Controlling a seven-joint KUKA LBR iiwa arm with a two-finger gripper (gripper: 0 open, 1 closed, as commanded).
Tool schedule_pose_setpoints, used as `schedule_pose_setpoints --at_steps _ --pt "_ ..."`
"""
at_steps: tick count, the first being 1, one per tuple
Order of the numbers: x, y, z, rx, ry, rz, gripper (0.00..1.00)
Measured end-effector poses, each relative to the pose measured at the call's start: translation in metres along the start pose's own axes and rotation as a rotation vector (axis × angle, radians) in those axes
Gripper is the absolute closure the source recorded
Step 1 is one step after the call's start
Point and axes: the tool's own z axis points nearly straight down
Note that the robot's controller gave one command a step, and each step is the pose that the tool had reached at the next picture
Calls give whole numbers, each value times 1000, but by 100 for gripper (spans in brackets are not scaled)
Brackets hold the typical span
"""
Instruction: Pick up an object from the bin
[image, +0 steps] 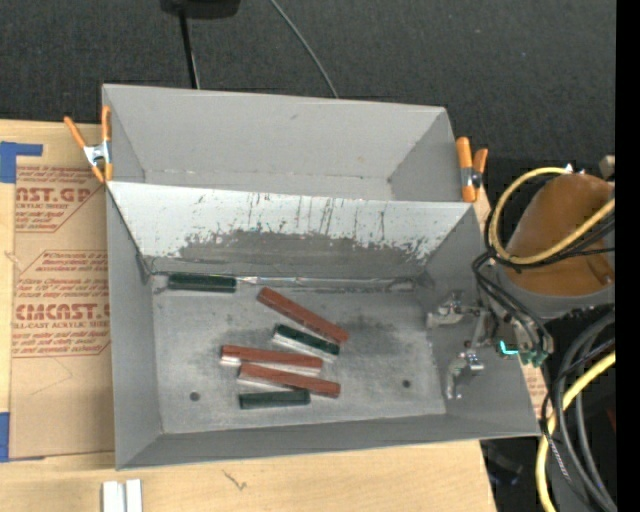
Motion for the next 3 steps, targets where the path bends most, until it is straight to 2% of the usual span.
schedule_pose_setpoints --at_steps 1,2,3 --pt "-2 1 -4 2 -7 -2 0" --pt "-80 72 69 0 -16 83 0" --pt "-56 87 25 1 -5 -116 0"
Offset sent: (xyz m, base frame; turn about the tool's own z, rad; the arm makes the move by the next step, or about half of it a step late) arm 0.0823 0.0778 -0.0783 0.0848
